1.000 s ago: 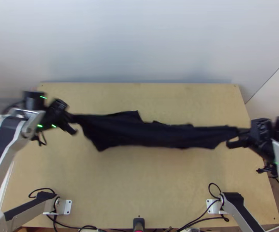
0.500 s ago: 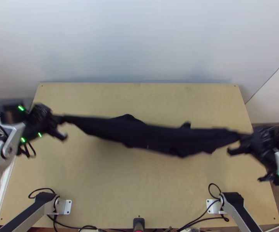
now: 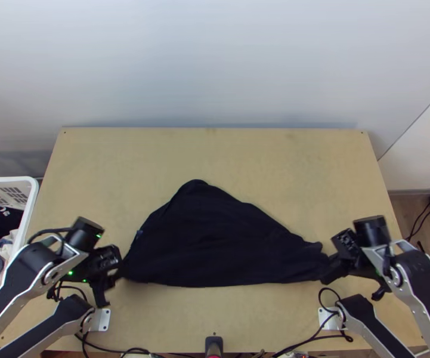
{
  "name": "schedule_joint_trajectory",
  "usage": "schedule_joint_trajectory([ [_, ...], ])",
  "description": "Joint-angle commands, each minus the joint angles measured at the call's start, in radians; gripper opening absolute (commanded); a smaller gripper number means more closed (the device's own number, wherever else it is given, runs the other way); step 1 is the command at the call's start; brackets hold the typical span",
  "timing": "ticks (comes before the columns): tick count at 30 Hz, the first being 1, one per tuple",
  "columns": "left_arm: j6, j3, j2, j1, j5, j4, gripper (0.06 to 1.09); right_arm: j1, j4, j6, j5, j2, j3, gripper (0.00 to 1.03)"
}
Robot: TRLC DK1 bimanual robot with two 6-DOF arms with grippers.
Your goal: Fold the t-shirt
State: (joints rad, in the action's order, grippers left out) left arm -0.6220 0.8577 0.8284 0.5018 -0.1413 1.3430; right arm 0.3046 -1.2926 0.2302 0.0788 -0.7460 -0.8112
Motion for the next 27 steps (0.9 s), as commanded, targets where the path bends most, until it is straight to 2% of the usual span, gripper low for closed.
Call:
schedule_joint_trajectory([
  [1,-0.081,0.0,0.048,0.04,0.003,0.048,0.98,0.037,-0.001,0.032,-0.001,-0.064,0.037,0.03],
  [2,-0.084,0.021,0.057,0.034,0.003,0.048,1.04,0.037,-0.001,0.032,-0.001,-0.066,0.035,0.03],
  [6,-0.143,0.133,0.129,-0.091,0.002,-0.001,1.04,0.025,-0.001,0.026,-0.001,-0.055,0.03,0.03],
  [11,-0.035,0.19,0.307,-0.129,0.005,-0.272,1.04,0.024,0.019,0.02,-0.001,-0.052,0.046,0.03],
  [13,-0.012,0.216,0.4,-0.094,0.017,-0.327,1.03,0.022,0.042,0.018,-0.001,-0.059,0.046,0.03],
  [17,-0.012,0.23,0.548,0.024,0.095,-0.395,1.03,0.005,0.058,0.02,-0.002,-0.072,0.026,0.03],
  [21,-0.016,0.225,0.618,0.066,0.132,-0.513,1.03,-0.01,0.067,0.023,-0.004,-0.072,0.026,0.03],
  [24,-0.036,0.208,0.68,0.093,0.218,-0.585,1.03,-0.022,0.069,0.024,-0.004,-0.07,0.035,0.03],
  [27,-0.048,0.211,0.718,0.093,0.233,-0.643,1.03,-0.024,0.069,0.018,-0.002,-0.059,0.043,0.03],
])
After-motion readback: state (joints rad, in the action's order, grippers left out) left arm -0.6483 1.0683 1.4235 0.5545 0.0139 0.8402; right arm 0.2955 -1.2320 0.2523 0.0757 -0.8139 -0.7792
